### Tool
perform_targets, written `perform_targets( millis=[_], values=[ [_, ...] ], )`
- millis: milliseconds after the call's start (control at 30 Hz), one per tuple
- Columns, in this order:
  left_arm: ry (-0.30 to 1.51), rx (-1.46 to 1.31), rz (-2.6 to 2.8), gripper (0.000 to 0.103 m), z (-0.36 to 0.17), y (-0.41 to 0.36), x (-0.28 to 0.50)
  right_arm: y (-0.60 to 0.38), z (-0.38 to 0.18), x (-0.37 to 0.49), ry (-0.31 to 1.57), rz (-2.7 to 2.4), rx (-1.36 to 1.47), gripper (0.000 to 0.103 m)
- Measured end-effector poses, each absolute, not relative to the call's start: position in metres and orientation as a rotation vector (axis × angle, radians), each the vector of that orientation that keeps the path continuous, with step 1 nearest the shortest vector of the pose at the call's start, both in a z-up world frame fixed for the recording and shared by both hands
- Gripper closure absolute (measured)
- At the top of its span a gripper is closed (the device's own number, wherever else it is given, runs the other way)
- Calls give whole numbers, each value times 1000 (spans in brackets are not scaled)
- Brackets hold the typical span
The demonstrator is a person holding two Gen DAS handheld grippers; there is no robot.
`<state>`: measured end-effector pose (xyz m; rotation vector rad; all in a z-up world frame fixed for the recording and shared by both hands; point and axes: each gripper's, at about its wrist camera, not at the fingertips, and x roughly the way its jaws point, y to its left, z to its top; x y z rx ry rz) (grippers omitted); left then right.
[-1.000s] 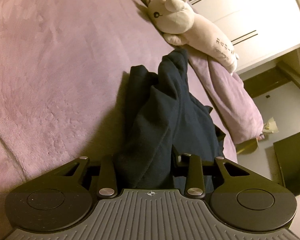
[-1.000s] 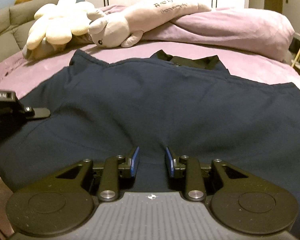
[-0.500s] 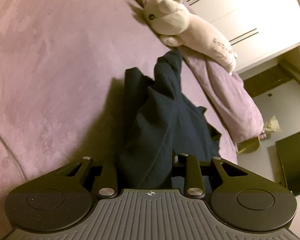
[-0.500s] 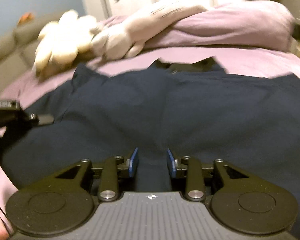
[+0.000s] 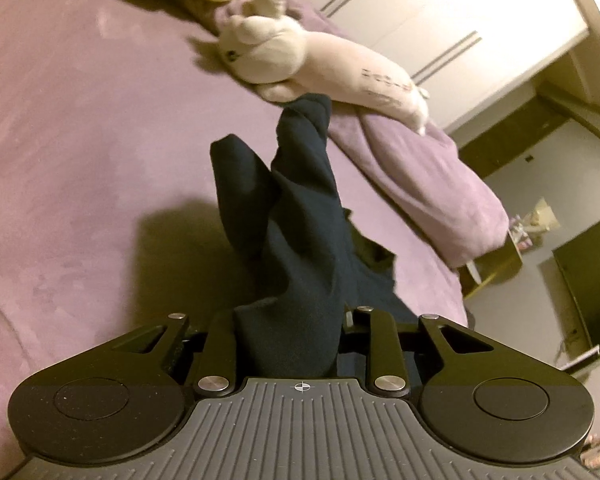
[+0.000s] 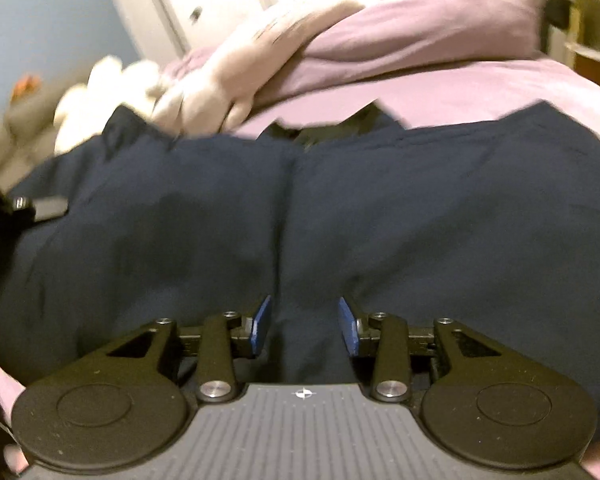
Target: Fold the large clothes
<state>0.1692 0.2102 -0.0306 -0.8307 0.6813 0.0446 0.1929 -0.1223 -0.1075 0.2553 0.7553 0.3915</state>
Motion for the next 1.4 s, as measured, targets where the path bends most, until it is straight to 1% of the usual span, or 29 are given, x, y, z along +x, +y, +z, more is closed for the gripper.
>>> perform_targets(
  millis=[67, 167, 300, 433, 600, 700, 733, 767, 800, 867, 900, 967, 1033, 1133, 1200, 1267, 1367, 1400],
  values=[
    [681, -823, 17, 75, -17, 197, 173, -147, -102, 186, 716, 356, 317, 57],
    [673, -791, -35, 75, 3, 167, 181, -185, -91, 177, 648, 287, 375, 52],
    [663, -742, -109, 75, 14, 110, 196, -229, -85, 167, 592, 195, 429, 51],
    [685, -695, -174, 75, -1, 46, 218, -269, -83, 160, 558, 108, 470, 51],
    [749, -579, -229, 74, -49, -26, 242, -300, -86, 146, 552, 50, 484, 50],
    [736, -487, -239, 67, -66, -53, 239, -313, -87, 137, 551, 30, 488, 49],
    [715, -456, -253, 59, -68, -57, 236, -316, -86, 136, 549, 28, 494, 49],
    [712, -429, -267, 57, -68, -61, 233, -313, -84, 138, 546, 31, 499, 49],
    [718, -402, -284, 56, -65, -62, 229, -315, -81, 138, 540, 39, 504, 49],
    [716, -325, -358, 48, -51, -62, 221, -312, -71, 141, 525, 71, 508, 48],
    [718, -290, -397, 48, -44, -59, 211, -310, -65, 142, 513, 91, 506, 48],
    [705, -314, -517, 46, -30, -45, 192, -302, -54, 146, 484, 135, 499, 45],
    [695, -334, -608, 46, -19, -35, 173, -292, -41, 154, 464, 187, 486, 45],
    [668, -287, -651, 45, -8, -18, 140, -266, -28, 168, 470, 314, 459, 45],
    [648, -338, -644, 45, -5, 2, 122, -245, -36, 179, 524, 362, 418, 46],
    [621, -392, -571, 42, -1, 24, 114, -227, -55, 186, 603, 368, 346, 58],
    [599, -406, -377, 42, -6, 56, 114, -220, -86, 182, 665, 278, 264, 58],
    [609, -424, -322, 42, -11, 68, 118, -224, -94, 178, 673, 249, 258, 60]
  ],
)
